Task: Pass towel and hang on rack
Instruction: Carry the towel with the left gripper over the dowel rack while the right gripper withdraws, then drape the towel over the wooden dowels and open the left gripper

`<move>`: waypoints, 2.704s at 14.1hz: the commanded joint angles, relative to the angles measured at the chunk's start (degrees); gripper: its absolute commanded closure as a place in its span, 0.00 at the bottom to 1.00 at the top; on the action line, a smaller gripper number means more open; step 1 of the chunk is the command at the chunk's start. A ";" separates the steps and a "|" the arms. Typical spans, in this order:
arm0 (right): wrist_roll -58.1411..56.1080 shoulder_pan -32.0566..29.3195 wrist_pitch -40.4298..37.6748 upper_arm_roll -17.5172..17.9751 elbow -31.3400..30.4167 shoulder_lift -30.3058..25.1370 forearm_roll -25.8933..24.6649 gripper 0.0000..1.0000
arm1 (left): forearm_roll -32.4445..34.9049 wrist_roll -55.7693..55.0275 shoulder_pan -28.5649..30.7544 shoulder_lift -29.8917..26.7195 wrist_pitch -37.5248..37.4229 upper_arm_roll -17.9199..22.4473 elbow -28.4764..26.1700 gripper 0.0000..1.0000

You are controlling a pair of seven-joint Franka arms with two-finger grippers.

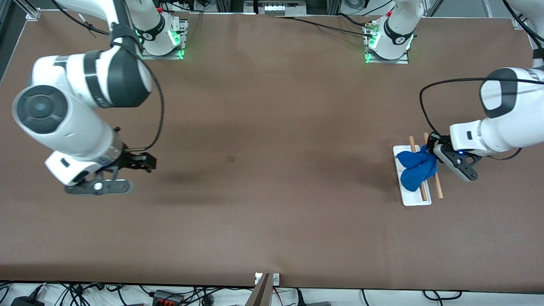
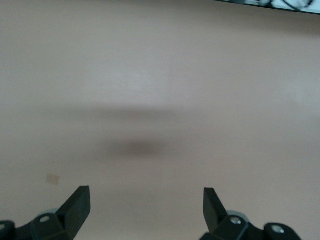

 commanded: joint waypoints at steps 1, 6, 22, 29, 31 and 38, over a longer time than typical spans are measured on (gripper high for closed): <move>-0.17 -4.18 -1.01 0.64 -0.60 -1.74 0.00 0.00 | 2.32 0.03 3.04 2.85 -1.44 -0.73 2.41 1.00; -1.67 -13.93 -0.39 8.78 -4.89 -7.35 -0.26 0.00 | 4.70 3.62 6.83 6.62 1.71 -0.82 2.50 1.00; -7.73 -31.27 7.50 23.40 -36.33 -32.48 -5.88 0.00 | 3.73 8.90 11.67 11.99 3.74 -0.99 4.17 0.00; -10.29 -31.53 7.97 23.40 -38.14 -33.66 -6.94 0.00 | 3.73 8.82 11.93 11.12 1.73 -1.17 4.78 0.00; -10.46 -31.71 7.87 23.32 -36.28 -33.21 -6.77 0.00 | 3.82 8.82 11.93 10.85 -0.38 -1.17 6.01 0.00; -10.37 -31.62 5.68 23.23 -35.84 -33.12 -5.27 0.00 | 4.00 8.12 11.93 9.98 -6.19 -1.25 9.35 0.00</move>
